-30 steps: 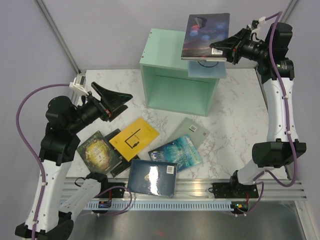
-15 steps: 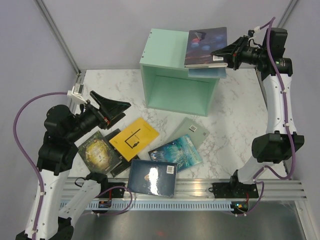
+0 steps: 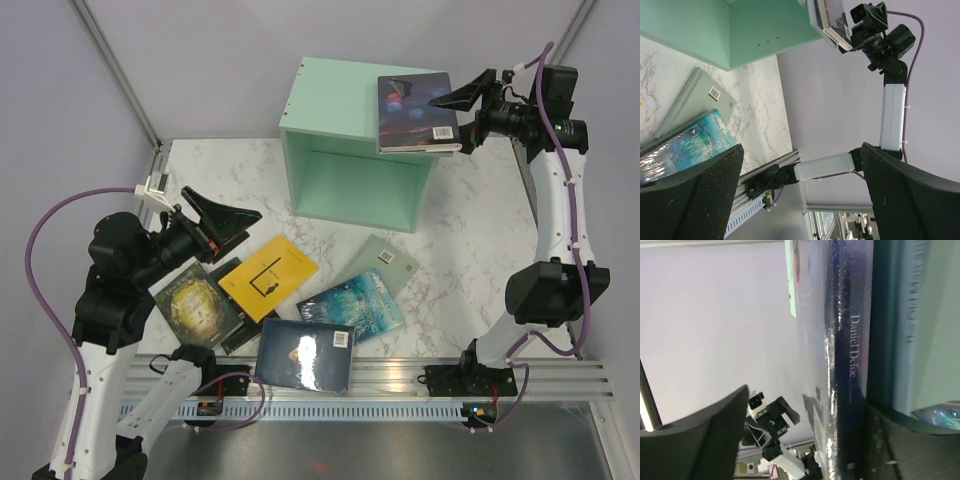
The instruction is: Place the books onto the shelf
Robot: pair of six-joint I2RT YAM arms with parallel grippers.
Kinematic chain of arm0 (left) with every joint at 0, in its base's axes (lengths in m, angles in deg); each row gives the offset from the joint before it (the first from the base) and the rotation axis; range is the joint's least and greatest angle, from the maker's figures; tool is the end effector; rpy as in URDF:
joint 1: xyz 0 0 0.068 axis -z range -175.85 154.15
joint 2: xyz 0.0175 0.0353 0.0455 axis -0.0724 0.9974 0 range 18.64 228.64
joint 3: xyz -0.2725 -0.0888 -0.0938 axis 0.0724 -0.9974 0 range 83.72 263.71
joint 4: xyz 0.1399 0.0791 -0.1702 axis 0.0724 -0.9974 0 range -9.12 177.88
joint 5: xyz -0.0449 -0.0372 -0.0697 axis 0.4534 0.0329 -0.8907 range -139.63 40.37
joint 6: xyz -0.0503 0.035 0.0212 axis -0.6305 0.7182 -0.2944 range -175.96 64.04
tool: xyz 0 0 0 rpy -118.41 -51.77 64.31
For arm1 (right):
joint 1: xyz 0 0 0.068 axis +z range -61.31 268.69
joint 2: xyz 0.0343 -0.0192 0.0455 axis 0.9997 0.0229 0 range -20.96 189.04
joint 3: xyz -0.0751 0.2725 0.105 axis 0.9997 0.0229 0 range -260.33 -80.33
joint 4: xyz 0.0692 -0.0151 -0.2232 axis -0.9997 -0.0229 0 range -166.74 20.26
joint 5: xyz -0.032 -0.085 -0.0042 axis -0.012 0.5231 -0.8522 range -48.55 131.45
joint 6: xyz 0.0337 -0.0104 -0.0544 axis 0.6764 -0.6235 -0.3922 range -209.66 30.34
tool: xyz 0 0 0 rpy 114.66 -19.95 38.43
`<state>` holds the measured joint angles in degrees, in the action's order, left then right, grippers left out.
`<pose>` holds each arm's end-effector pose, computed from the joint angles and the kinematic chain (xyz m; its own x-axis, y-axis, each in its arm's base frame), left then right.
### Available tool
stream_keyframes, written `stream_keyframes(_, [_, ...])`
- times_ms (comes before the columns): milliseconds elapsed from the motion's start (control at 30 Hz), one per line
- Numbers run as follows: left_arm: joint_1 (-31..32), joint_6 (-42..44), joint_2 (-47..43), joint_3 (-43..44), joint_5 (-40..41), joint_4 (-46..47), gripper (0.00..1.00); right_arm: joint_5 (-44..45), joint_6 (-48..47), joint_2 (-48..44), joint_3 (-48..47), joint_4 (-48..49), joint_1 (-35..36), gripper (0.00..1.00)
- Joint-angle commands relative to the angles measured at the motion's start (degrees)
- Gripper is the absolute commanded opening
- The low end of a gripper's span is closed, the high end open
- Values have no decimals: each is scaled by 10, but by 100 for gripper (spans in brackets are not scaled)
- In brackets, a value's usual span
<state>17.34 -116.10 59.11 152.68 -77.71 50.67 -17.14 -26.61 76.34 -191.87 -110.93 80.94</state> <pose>0.0673 -0.0402 0.4416 -0.6408 -0.6358 -0.4303 0.1978 0.4049 -0.8927 0.3437 -0.0033 0.4704 -0.8128 0.5794 -0.0593 0.0904 0.2261 0.9699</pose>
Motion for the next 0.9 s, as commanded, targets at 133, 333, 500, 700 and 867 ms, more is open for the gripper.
stream_keyframes(133, [-4,29,3,7,-4,-7,100,-12,-23,-27,-6,-12,-41,98])
stream_keyframes(333, [-3,35,13,14,-10,-8,100,29,-149,-5,-55,-164,-47,98])
stream_keyframes(500, [-3,40,17,16,-13,-13,100,71,-241,2,-81,-260,-48,98])
stream_keyframes(700, [-3,41,27,13,-15,-12,100,92,-272,-8,-67,-282,-47,98])
stream_keyframes(867, [-4,44,33,13,-20,-12,100,133,-303,-5,-75,-312,-48,98])
